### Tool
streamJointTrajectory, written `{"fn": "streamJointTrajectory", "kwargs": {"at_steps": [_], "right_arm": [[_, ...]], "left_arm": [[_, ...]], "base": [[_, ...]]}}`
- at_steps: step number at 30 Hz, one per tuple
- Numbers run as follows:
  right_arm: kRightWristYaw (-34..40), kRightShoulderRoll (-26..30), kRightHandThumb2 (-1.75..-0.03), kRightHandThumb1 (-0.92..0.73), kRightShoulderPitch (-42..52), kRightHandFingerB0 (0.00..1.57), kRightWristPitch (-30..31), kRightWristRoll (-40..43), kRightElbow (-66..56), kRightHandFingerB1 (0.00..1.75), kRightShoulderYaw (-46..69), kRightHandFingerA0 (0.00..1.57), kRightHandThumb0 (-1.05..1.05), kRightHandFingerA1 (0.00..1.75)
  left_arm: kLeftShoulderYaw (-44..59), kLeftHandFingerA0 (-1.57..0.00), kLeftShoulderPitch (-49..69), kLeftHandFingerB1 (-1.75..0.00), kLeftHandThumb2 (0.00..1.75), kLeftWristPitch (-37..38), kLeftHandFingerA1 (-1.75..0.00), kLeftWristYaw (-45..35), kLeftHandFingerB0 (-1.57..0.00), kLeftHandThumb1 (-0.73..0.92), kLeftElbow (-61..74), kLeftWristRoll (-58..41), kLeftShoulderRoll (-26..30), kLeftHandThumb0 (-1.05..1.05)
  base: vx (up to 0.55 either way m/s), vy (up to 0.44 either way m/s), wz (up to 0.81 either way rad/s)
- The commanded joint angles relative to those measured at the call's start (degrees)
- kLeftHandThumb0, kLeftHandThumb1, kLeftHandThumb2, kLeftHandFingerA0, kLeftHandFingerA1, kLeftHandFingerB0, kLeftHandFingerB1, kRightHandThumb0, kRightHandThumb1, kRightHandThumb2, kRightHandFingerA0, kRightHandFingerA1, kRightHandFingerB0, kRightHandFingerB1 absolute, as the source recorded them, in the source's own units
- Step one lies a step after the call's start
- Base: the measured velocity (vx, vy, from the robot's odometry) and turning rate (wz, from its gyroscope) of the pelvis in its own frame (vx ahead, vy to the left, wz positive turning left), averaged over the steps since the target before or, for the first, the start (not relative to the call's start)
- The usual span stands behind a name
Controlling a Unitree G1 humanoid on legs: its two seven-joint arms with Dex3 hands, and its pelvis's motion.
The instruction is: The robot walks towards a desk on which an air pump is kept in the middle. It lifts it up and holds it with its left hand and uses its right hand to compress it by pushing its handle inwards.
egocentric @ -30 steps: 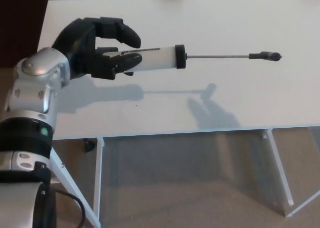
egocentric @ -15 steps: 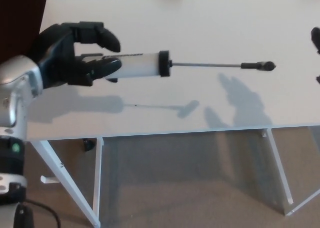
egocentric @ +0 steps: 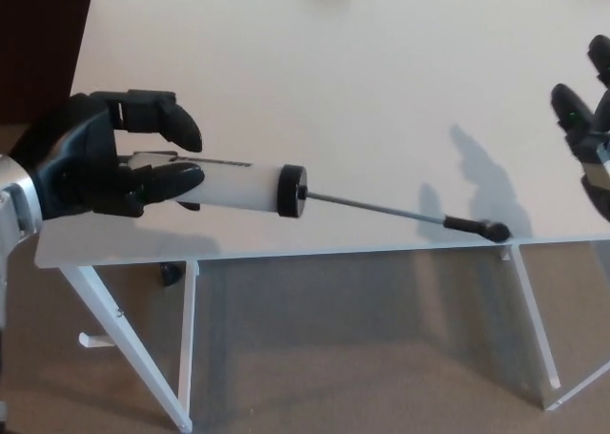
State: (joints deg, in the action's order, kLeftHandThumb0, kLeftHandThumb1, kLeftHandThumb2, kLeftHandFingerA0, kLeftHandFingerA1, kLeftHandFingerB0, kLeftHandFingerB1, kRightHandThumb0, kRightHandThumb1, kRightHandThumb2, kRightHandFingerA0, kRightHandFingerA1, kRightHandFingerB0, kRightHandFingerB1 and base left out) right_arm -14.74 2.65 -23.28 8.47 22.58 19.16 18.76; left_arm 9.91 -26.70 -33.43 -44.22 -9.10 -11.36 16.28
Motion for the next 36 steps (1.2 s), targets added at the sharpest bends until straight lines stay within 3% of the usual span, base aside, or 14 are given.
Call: {"fn": "streamJointTrajectory", "kwargs": {"at_steps": [1, 9, 13, 23, 28, 36], "right_arm": [[-7.2, -2.6, -1.2, -0.86, 2.6, 0.03, 1.3, 7.6, -4.2, 0.12, -0.3, 0.02, -0.93, 0.14], [-8.6, -3.9, -1.18, -0.84, 8.1, 0.06, 2.6, 9.3, -12.0, 0.1, -2.2, 0.06, -0.97, 0.15], [-9.4, -3.7, -1.18, -0.82, 12.5, 0.06, 2.1, 9.1, -16.4, 0.12, -3.7, 0.05, -0.96, 0.15], [-10.8, -3.3, -1.18, -0.81, 21.9, 0.06, 0.6, 9.0, -25.9, 0.1, -5.7, 0.06, -0.98, 0.13], [-12.4, -2.2, -1.18, -0.81, 24.8, 0.01, -1.3, 8.9, -28.5, 0.1, -5.1, 0.02, -0.94, 0.14], [-11.9, -2.1, -1.19, -0.84, 27.0, 0.07, -5.7, 5.0, -29.2, 0.1, -6.7, 0.07, -0.98, 0.13]], "left_arm": [[-0.6, -1.04, 1.6, -1.21, 0.74, -7.3, -1.37, -1.2, -0.9, 0.75, 4.4, -5.5, 1.6, -0.14], [-1.0, -1.07, 1.4, -1.24, 0.81, -7.7, -1.46, -0.4, -0.89, 0.75, 5.2, -6.4, 2.3, -0.11], [-1.0, -1.04, 0.5, -1.23, 0.73, -8.4, -1.44, 0.1, -0.89, 0.77, 4.9, -7.3, 2.6, -0.14], [-0.9, -1.04, -1.3, -1.28, 0.76, -8.9, -1.39, 0.4, -0.87, 0.77, 3.7, -8.3, 4.0, -0.12], [-0.9, -1.06, -2.1, -1.28, 0.72, -8.6, -1.4, 1.0, -0.86, 0.77, 2.8, -8.3, 5.1, -0.15], [-1.1, -1.07, -2.7, -1.26, 0.73, -9.0, -1.42, 1.8, -0.86, 0.78, 2.4, -9.2, 4.8, -0.13]], "base": [[0.0, 0.0, 0.0], [0.0, 0.0, 0.0], [0.0, 0.0, 0.0], [0.0, 0.0, 0.0], [0.0, 0.0, 0.0], [0.0, 0.0, 0.0]]}}
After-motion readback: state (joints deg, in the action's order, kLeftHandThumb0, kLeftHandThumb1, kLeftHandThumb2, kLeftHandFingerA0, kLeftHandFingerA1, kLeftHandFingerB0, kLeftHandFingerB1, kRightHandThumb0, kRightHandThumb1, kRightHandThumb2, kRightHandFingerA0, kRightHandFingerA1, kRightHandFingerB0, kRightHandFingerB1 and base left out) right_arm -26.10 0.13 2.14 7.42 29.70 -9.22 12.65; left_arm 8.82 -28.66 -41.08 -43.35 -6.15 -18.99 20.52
